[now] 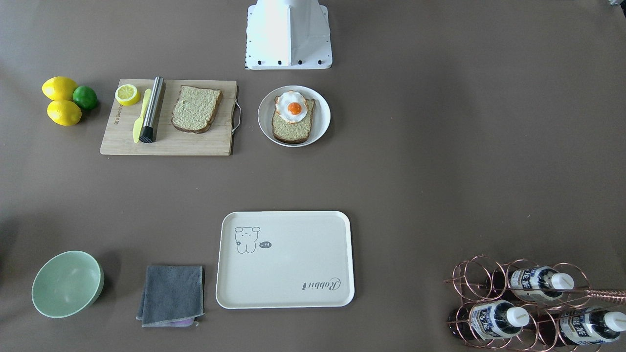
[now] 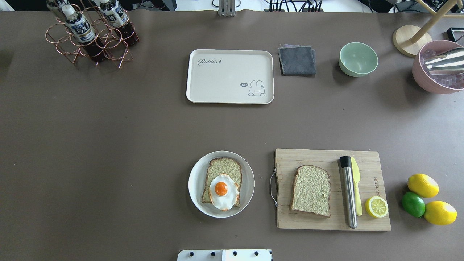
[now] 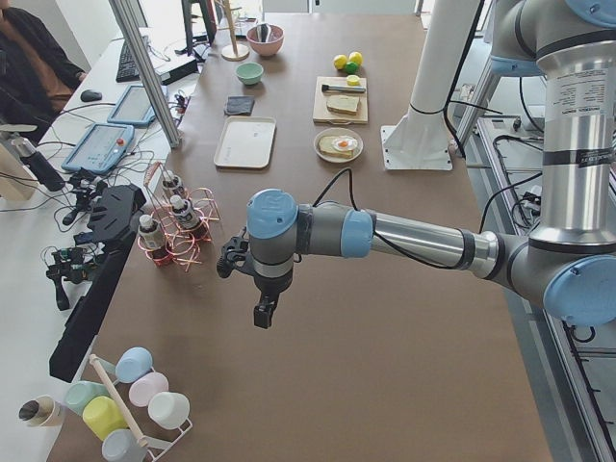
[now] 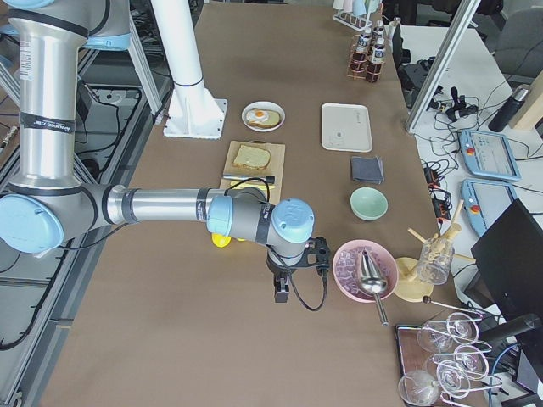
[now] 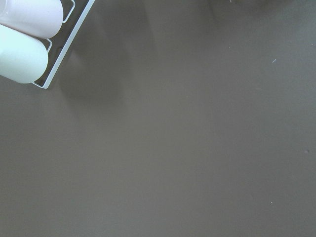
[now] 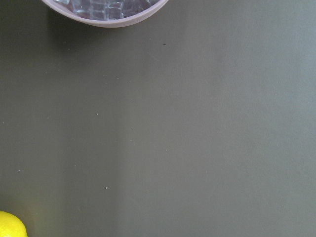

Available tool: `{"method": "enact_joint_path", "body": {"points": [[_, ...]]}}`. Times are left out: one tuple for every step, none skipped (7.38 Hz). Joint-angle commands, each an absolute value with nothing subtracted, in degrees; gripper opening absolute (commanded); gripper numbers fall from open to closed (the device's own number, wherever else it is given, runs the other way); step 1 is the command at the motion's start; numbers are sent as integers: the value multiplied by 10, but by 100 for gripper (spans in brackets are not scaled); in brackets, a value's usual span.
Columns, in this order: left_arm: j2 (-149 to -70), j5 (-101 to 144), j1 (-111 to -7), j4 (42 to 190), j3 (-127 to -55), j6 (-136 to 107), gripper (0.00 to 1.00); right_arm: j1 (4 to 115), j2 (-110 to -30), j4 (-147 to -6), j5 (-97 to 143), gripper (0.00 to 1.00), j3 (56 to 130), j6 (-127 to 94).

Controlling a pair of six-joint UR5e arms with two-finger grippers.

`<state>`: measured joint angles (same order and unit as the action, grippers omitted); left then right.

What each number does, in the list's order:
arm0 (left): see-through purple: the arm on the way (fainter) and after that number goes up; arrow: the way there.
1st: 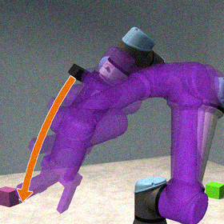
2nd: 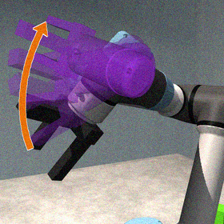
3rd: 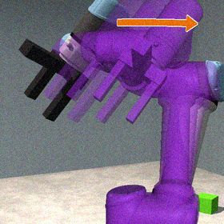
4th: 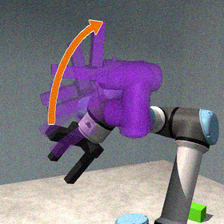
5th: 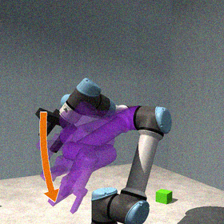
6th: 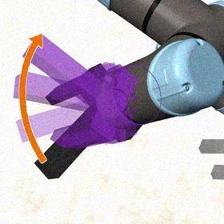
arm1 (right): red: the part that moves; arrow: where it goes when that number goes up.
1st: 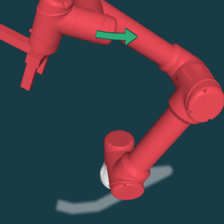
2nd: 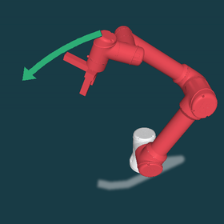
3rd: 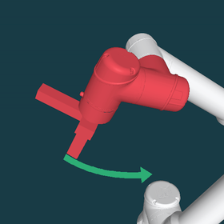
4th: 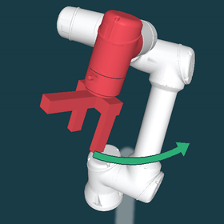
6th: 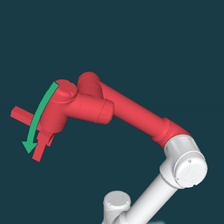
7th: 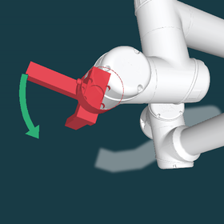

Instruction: Make sandwich and place on tray

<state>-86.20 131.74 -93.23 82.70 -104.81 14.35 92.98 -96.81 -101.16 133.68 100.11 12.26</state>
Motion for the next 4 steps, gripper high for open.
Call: {"method": "enact_joint_path", "body": {"points": [[-870,1313,-932,824,-1046,143,98,930,-967,-1012,1338,100,1000,127],[-870,1313,-932,824,-1042,143,98,930,-967,-1012,1338,100,1000,127],[-871,1315,-932,824,-1038,142,98,930,-966,-1012,1338,100,1001,128],[-871,1317,-931,825,-1030,142,98,930,-965,-1012,1339,100,1001,128]]}}
